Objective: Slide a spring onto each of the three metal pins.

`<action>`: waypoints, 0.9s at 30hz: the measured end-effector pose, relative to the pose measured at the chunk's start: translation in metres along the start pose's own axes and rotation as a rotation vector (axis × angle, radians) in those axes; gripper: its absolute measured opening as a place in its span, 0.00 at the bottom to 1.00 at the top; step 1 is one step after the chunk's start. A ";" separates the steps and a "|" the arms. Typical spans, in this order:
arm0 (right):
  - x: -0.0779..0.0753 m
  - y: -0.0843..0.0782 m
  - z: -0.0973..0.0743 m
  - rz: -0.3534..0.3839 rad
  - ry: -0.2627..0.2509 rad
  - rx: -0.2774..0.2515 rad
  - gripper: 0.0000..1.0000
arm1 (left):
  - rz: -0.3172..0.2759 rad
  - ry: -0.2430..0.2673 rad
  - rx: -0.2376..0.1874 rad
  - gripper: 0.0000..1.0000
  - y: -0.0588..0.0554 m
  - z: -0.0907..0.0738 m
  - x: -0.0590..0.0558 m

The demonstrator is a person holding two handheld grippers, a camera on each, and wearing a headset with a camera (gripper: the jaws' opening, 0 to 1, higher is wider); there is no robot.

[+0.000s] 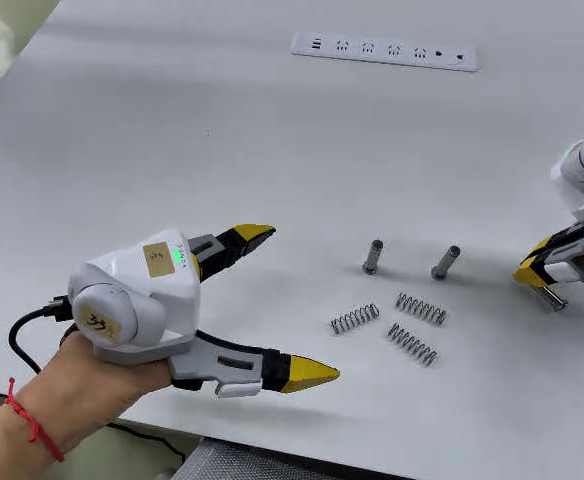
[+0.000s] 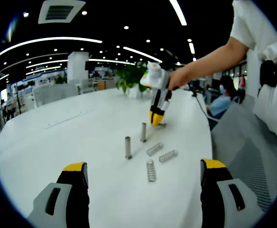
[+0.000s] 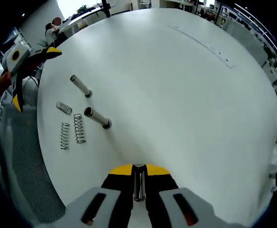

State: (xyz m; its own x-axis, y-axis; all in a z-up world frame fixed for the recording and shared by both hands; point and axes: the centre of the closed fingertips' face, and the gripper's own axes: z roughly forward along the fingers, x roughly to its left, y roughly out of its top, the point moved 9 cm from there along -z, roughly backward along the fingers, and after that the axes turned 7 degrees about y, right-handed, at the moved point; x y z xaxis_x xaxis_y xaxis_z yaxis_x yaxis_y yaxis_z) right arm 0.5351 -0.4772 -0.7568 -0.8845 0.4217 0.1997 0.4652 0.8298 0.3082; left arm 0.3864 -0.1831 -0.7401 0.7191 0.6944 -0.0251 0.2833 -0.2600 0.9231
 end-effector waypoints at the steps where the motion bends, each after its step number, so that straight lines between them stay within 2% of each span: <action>1: 0.001 0.001 -0.001 -0.001 -0.001 -0.004 0.09 | -0.001 0.000 0.001 1.00 0.000 0.000 0.000; 13: 0.004 0.004 -0.006 -0.005 -0.005 -0.044 0.08 | 0.001 0.000 0.002 1.00 -0.001 0.000 0.000; 27: 0.007 0.002 -0.007 -0.005 -0.007 -0.056 0.08 | -0.005 0.001 -0.002 1.00 0.000 0.001 0.001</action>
State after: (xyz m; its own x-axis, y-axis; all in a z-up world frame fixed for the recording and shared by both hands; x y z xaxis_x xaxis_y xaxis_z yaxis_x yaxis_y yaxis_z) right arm 0.5298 -0.4751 -0.7482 -0.8869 0.4206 0.1913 0.4620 0.8100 0.3612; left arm 0.3871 -0.1832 -0.7407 0.7170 0.6965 -0.0296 0.2859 -0.2551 0.9237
